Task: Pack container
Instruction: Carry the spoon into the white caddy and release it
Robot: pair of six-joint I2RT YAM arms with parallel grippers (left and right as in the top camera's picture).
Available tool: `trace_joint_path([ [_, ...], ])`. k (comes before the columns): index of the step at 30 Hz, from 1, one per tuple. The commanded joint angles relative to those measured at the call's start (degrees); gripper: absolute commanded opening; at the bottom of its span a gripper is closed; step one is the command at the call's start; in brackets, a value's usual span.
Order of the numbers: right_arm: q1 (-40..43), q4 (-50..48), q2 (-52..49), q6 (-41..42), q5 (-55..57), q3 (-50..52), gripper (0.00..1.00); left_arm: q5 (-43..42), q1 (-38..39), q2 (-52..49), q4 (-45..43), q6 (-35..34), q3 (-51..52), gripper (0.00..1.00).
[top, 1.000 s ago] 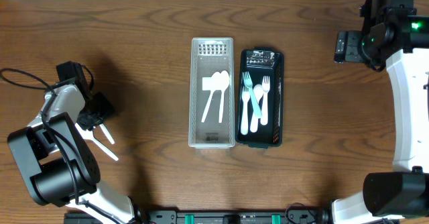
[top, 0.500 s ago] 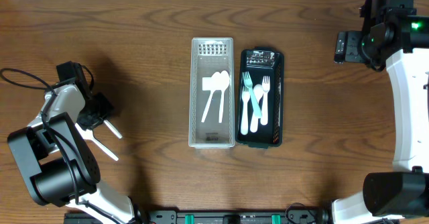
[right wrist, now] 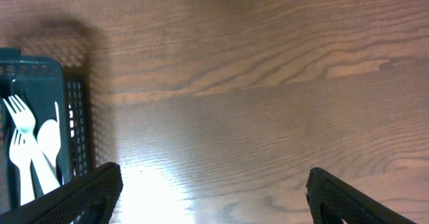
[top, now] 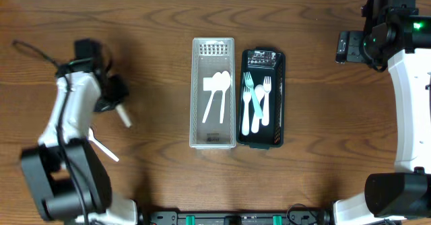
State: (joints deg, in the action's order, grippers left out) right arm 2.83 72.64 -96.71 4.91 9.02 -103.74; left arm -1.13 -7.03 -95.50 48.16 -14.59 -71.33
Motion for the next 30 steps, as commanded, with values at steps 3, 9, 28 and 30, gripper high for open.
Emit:
trace_joint_path([
  [3, 0.92, 0.0, -0.07, -0.9, 0.61, -0.02, 0.91, 0.07, 15.54, 6.4, 2.58, 0.22, -1.7, 0.06],
  [9, 0.92, 0.02, -0.07, -0.87, 0.61, -0.02, 0.92, 0.26, 32.52, 6.32, 1.03, -0.07, -1.7, 0.06],
  [28, 0.92, 0.66, -0.07, -0.9, 0.61, -0.02, 0.92, 3.21, 36.35, 0.98, -0.02, 1.07, -7.87, 0.51],
  [30, 0.92, 0.66, -0.07, -0.92, 0.61, -0.02, 0.92, 7.48, 33.97, 3.3, 2.73, 1.05, -10.84, 0.51],
])
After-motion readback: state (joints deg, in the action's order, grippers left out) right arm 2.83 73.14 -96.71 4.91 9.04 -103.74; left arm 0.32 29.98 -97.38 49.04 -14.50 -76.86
